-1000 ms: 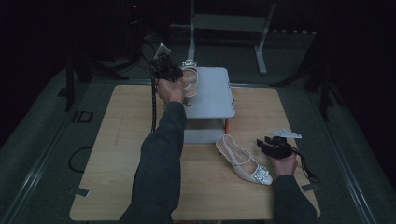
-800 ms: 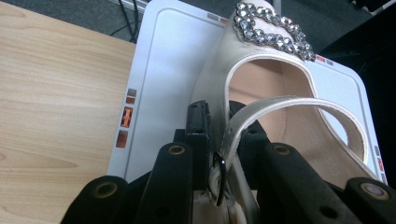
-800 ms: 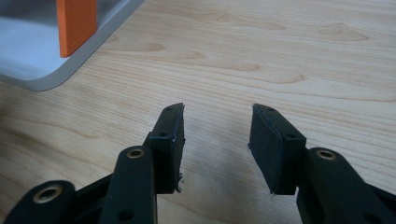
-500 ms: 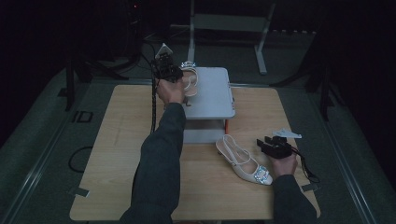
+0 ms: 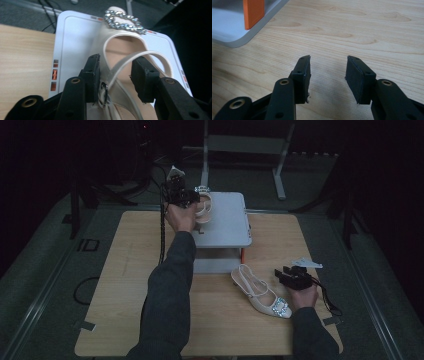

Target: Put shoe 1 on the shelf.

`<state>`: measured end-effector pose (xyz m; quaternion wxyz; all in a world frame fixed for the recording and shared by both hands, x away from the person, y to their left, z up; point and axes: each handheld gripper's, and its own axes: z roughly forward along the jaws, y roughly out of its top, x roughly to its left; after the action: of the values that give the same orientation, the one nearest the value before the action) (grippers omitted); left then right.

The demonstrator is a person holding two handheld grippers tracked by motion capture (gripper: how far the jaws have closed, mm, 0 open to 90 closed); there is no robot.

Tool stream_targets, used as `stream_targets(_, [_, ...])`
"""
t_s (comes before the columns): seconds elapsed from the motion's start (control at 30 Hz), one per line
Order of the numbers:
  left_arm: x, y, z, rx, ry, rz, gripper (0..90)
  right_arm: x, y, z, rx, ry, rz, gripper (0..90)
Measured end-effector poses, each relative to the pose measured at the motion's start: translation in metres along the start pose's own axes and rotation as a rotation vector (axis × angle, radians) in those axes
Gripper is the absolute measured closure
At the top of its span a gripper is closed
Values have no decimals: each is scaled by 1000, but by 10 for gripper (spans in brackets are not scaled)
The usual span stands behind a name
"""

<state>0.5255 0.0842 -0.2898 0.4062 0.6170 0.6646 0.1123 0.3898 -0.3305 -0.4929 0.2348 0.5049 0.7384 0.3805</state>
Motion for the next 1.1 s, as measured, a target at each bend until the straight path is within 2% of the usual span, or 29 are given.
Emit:
stream_targets(0.07, [2, 0, -5, -5, -20, 16, 575, 0, 0, 0, 1, -1, 0, 547])
stream_targets(0.27, [7, 5, -26, -69, -82, 56, 578, 1, 0, 1, 6, -2, -3, 547])
stream_targets(0.47, [19, 6, -45, -80, -89, 98, 582, 1, 0, 0, 6, -3, -4, 547])
stream_targets(0.6, [27, 4, -54, -67, -100, 158, 585, 1, 0, 1, 6, -2, -4, 546])
stream_targets(0.7, [34, 1, -61, -75, -109, 187, 584, 1, 0, 1, 6, -2, -3, 546])
stream_targets(0.8, [47, -5, -67, -88, -124, 201, 583, 1, -1, 1, 7, -2, -2, 546])
stream_targets(0.97, [69, -21, -76, -96, -109, 225, 575, 1, -1, 0, 5, 1, -3, 546])
stream_targets(1.1, [87, -35, -78, -97, -98, 224, 569, 3, 0, -1, 8, 9, -5, 545])
